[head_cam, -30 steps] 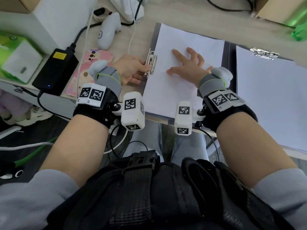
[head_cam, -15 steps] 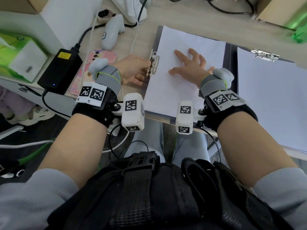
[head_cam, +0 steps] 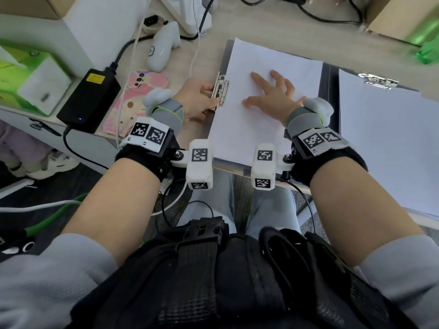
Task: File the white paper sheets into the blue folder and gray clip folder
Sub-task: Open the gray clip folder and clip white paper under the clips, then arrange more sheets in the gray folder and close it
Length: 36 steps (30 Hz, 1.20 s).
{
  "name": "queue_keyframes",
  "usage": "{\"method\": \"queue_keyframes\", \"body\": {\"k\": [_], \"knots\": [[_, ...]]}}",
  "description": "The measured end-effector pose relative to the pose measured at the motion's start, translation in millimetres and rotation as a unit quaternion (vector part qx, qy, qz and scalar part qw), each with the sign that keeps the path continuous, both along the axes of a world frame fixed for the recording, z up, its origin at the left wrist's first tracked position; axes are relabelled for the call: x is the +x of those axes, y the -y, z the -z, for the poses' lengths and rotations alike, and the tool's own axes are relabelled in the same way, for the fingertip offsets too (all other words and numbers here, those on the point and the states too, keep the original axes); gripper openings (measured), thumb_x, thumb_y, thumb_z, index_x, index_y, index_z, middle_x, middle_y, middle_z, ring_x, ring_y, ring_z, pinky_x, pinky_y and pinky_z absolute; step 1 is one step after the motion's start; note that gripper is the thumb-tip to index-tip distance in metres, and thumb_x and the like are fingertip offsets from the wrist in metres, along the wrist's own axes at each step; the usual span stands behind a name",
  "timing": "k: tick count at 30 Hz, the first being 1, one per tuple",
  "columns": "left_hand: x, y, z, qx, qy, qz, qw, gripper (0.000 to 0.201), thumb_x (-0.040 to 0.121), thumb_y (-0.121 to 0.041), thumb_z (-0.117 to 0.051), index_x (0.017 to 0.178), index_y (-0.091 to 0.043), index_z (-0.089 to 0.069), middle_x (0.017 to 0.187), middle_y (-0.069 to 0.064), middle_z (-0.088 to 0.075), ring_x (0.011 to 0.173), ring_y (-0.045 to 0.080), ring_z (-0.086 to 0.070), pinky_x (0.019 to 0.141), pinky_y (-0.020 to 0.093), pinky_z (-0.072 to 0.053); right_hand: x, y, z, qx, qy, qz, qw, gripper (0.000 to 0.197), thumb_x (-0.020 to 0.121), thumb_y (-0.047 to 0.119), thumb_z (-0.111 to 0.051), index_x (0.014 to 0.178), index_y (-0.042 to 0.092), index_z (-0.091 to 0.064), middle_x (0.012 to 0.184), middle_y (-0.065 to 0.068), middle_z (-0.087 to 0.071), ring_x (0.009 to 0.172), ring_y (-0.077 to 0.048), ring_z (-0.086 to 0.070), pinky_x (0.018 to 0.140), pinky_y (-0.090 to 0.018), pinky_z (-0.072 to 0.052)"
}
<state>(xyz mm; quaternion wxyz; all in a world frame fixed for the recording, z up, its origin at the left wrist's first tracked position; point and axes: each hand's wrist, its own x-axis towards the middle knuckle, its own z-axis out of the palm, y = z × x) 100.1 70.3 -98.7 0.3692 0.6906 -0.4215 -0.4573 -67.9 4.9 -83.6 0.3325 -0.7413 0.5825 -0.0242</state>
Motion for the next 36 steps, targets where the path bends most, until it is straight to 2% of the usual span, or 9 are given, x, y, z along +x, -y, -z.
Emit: {"method": "queue_keyframes", "body": {"k": [8, 13, 16, 19, 25, 29, 32, 34, 36], "knots": [[5.0, -4.1, -1.3, 0.003, -0.006, 0.040, 0.999, 0.034, 0.095, 0.001, -0.043, 0.124, -0.010, -0.056, 0.084, -0.009, -0.062, 0.069, 0.008, -0.055, 0.054, 0.022, -0.046, -0.1, 0.0, 1.6, -0.008, 0.010, 0.003, 1.000, 0.070, 0.085, 0.039, -0.059, 0.145, 0.046, -0.024, 0.159, 0.011, 0.000, 0.147, -0.020, 0.013, 0.117, -0.041, 0.003], [6.6, -9.3, -9.0, 0.009, -0.121, 0.016, 0.992, 0.032, 0.089, 0.007, -0.047, 0.092, -0.021, -0.063, 0.062, -0.013, -0.070, 0.053, 0.007, -0.057, 0.051, 0.019, -0.046, -2.4, 3.0, 6.7, -0.027, 0.001, 0.001, 1.000, 0.069, 0.082, 0.046, -0.060, 0.143, 0.048, -0.027, 0.159, 0.012, -0.004, 0.147, -0.020, 0.008, 0.114, -0.052, 0.010], [7.2, -12.0, -12.8, -0.011, -0.114, 0.012, 0.993, 0.037, 0.084, 0.010, -0.052, 0.107, -0.016, -0.062, 0.067, -0.014, -0.069, 0.053, 0.000, -0.058, 0.055, 0.019, -0.042, -4.3, 0.2, 5.1, -0.042, 0.010, -0.005, 0.999, 0.065, 0.083, 0.050, -0.058, 0.142, 0.046, -0.031, 0.158, 0.011, -0.010, 0.147, -0.019, 0.001, 0.112, -0.058, 0.008], [4.6, -13.2, -17.6, -0.034, -0.115, -0.004, 0.993, 0.046, 0.083, 0.011, -0.053, 0.123, -0.012, -0.057, 0.082, -0.010, -0.064, 0.064, 0.003, -0.056, 0.054, 0.017, -0.040, -6.3, -7.2, -3.3, -0.049, 0.027, -0.029, 0.998, 0.058, 0.088, 0.046, -0.057, 0.142, 0.038, -0.036, 0.157, 0.006, -0.020, 0.145, -0.021, -0.013, 0.117, -0.052, -0.008], [-15.5, -18.7, -45.8, -0.137, -0.179, -0.017, 0.974, 0.026, 0.086, 0.000, -0.055, 0.100, -0.021, -0.065, 0.084, -0.004, -0.066, 0.061, 0.005, -0.057, 0.050, 0.014, -0.048, -18.0, -30.2, -33.4, -0.063, 0.161, -0.044, 0.984, 0.053, 0.092, 0.037, -0.058, 0.141, 0.023, -0.044, 0.150, 0.003, -0.036, 0.138, -0.011, -0.033, 0.105, -0.015, -0.021], [-48.4, -19.8, -75.5, -0.201, -0.216, -0.009, 0.955, 0.017, 0.094, -0.014, -0.053, 0.107, -0.017, -0.063, 0.082, -0.005, -0.068, 0.062, 0.004, -0.064, 0.055, 0.018, -0.050, -27.4, -53.5, -66.8, -0.082, 0.254, -0.014, 0.964, 0.057, 0.088, 0.053, -0.053, 0.137, 0.024, -0.050, 0.144, 0.003, -0.047, 0.133, -0.013, -0.042, 0.116, -0.032, -0.028], [-80.4, -19.7, -96.7, -0.237, -0.222, 0.041, 0.945, 0.020, 0.098, -0.015, -0.045, 0.103, -0.024, -0.062, 0.089, -0.007, -0.070, 0.077, 0.003, -0.067, 0.065, 0.021, -0.053, -49.3, -68.2, -91.2, -0.079, 0.346, 0.007, 0.935, 0.036, 0.094, 0.047, -0.047, 0.120, 0.026, -0.059, 0.120, 0.013, -0.061, 0.108, 0.007, -0.054, 0.097, -0.021, -0.041], [-97.4, -18.3, -105.0, -0.254, -0.202, 0.069, 0.943, 0.022, 0.097, -0.015, -0.046, 0.113, -0.025, -0.056, 0.105, -0.003, -0.066, 0.095, 0.006, -0.064, 0.081, 0.025, -0.054, -63.5, -75.8, -101.5, -0.079, 0.390, 0.009, 0.917, 0.028, 0.099, 0.035, -0.043, 0.116, 0.021, -0.061, 0.107, 0.008, -0.065, 0.083, 0.020, -0.055, 0.074, -0.007, -0.043], [-122.8, -13.1, -111.4, -0.270, -0.189, 0.107, 0.938, 0.034, 0.093, -0.020, -0.049, 0.127, -0.023, -0.049, 0.121, 0.002, -0.061, 0.112, 0.013, -0.059, 0.099, 0.033, -0.049, -85.9, -87.0, -111.7, -0.090, 0.438, 0.020, 0.894, 0.024, 0.099, 0.033, -0.044, 0.112, 0.021, -0.062, 0.098, 0.013, -0.067, 0.076, 0.021, -0.056, 0.065, -0.002, -0.043]]}}
